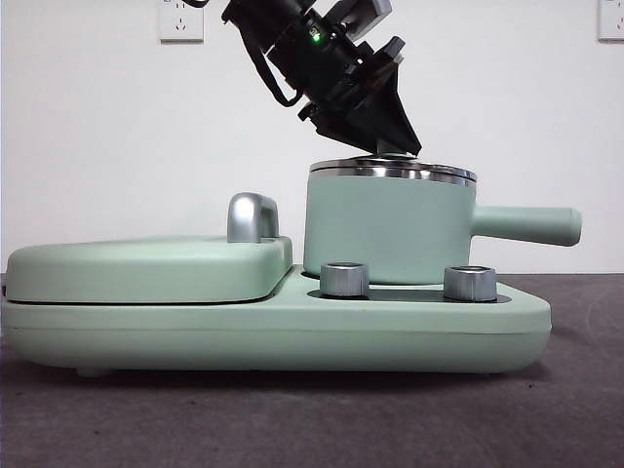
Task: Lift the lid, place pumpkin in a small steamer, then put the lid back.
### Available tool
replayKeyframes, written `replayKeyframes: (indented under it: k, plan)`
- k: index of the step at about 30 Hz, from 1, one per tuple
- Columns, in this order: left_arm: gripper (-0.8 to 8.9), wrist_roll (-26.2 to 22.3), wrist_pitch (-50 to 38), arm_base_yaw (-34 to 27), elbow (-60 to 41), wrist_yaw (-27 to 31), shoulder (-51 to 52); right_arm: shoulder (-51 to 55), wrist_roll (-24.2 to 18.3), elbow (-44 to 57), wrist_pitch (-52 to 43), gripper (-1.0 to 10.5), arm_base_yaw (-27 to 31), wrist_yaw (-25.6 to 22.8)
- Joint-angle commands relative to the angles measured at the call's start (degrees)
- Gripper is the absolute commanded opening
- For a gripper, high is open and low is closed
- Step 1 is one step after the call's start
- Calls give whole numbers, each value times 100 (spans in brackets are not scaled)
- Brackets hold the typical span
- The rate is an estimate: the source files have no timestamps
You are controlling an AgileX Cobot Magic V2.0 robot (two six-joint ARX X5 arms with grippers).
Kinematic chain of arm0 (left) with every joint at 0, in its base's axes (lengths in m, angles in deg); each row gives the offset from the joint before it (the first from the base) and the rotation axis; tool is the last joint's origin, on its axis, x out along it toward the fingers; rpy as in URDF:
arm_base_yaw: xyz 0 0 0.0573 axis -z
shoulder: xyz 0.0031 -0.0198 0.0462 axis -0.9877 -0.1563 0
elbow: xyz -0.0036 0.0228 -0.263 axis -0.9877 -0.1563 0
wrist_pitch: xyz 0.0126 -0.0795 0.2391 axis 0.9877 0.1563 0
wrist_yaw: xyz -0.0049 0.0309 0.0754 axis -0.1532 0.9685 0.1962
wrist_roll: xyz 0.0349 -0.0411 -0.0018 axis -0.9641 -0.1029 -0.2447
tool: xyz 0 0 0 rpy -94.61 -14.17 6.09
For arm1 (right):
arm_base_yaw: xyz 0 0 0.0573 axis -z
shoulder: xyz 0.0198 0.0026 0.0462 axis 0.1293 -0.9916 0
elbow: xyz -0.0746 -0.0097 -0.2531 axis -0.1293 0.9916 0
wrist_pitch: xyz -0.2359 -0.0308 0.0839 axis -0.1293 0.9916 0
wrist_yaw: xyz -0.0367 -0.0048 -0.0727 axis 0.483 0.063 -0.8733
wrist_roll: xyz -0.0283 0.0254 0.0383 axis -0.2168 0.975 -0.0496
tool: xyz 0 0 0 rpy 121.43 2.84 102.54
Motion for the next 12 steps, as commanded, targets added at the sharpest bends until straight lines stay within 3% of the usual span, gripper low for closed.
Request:
replayKeyframes:
  k: [1, 12]
  plan:
    - [18, 17, 579, 72, -7, -79, -310, -9, 66, -28, -55, 577, -66, -4]
    - [32, 81, 957, 52, -2, -79, -267, -9, 66, -28, -57, 577, -66, 17]
